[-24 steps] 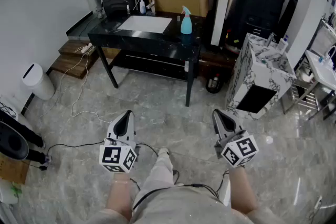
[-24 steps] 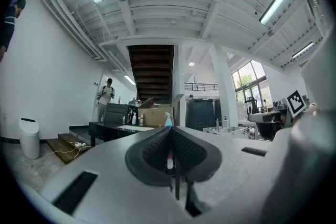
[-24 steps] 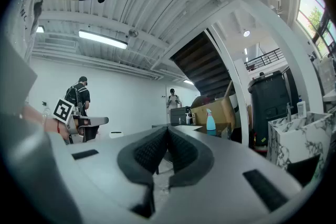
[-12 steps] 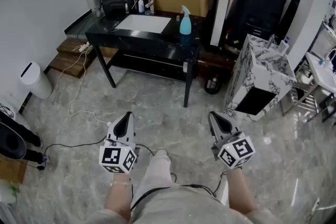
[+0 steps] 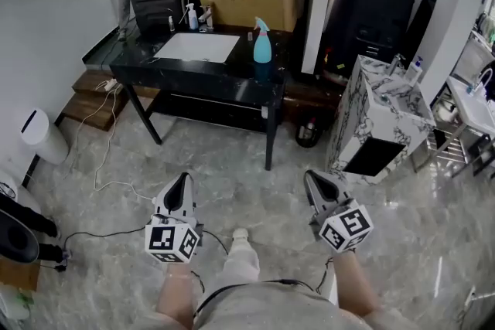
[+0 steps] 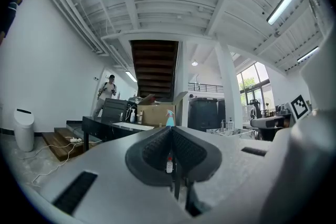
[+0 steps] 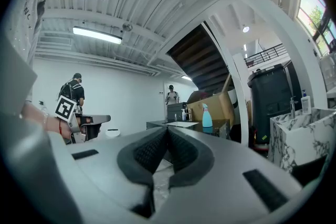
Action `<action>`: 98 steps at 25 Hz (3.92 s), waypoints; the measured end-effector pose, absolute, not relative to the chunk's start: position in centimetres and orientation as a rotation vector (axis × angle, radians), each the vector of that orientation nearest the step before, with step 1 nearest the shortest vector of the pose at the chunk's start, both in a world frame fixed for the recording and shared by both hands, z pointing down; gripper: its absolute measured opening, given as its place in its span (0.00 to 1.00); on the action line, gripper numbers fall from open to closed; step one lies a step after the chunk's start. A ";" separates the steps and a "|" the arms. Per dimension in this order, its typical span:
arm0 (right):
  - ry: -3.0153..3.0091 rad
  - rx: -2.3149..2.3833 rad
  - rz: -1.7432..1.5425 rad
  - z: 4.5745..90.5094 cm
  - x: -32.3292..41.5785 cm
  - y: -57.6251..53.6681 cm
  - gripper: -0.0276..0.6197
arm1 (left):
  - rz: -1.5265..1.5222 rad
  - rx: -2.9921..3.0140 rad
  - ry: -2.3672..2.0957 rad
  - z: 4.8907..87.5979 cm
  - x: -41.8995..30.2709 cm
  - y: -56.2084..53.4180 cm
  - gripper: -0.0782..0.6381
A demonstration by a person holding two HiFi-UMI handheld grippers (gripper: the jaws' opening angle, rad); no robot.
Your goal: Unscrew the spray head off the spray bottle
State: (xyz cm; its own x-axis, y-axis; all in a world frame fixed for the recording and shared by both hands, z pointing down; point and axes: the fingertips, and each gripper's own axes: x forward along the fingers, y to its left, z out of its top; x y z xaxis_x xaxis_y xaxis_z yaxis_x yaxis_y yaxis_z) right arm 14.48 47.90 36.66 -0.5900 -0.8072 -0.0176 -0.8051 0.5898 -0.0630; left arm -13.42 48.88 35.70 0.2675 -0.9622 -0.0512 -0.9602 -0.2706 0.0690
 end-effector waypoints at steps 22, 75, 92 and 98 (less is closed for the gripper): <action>2.699 -1.557 -0.157 37.8 10.2 23.5 0.05 | -0.053 2.592 -1.724 36.1 -16.8 21.6 0.12; 2.893 -1.267 -0.192 38.1 10.3 -9.7 0.29 | 0.000 2.708 -1.358 39.0 -2.1 -7.6 0.27; 2.957 -1.198 -0.184 36.0 7.8 -14.3 0.37 | 0.281 2.855 -0.991 41.1 5.0 -13.0 0.62; 3.000 -1.182 -0.135 36.1 6.4 -15.0 0.36 | 0.341 2.881 -0.869 42.2 6.3 -13.6 0.62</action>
